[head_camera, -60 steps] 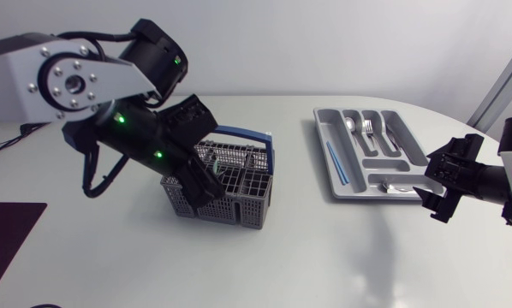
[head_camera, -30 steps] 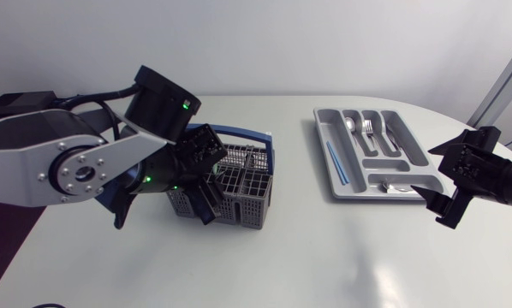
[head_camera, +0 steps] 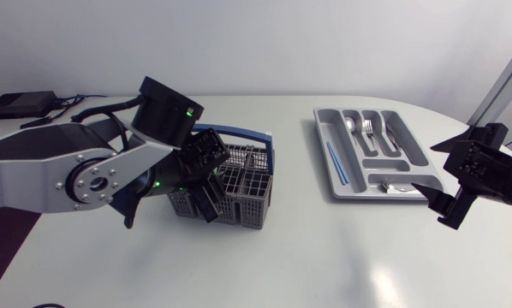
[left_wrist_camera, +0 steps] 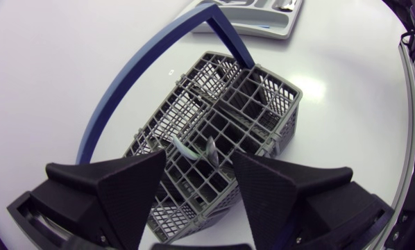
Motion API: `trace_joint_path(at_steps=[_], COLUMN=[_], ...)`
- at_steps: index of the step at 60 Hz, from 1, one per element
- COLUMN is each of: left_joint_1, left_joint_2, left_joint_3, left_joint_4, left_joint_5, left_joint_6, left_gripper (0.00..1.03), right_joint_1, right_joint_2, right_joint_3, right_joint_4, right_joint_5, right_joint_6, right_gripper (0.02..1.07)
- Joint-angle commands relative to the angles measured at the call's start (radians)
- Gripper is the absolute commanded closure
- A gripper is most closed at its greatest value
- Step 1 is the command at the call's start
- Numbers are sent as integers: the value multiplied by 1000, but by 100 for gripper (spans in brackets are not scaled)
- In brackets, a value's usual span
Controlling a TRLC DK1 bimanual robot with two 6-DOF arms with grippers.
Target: Unload the cutlery basket into the drawer organizer.
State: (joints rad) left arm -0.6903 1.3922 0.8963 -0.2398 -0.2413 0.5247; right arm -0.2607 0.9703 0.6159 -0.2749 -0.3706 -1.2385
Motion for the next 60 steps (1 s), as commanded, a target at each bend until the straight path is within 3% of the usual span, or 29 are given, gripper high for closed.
trace_joint_path(at_steps=[1,24,32,47,60], left_joint_1=[2,-6,-8,-9,-18], left_joint_2=[19,77,85,96,77], left_joint_3=[-16,4,9,18,13], left_joint_4=[13,28,42,60,60], left_joint_5=[-6,-6,-6,-6,-6], left_joint_6=[14,6,8,8,8], left_gripper=[34,45,60,99,100], right_joint_1=[8,14,14,14,14], right_joint_2=[-8,-31,-36,-51,-56], right_joint_3=[15,1,-5,-8,-8], right_joint_4=[-14,-15,-20,-24,-29], right_joint_5=[-7,-10,-11,-11,-11], right_joint_6=[17,20,20,19,19], right_gripper=[11,11,11,11,11])
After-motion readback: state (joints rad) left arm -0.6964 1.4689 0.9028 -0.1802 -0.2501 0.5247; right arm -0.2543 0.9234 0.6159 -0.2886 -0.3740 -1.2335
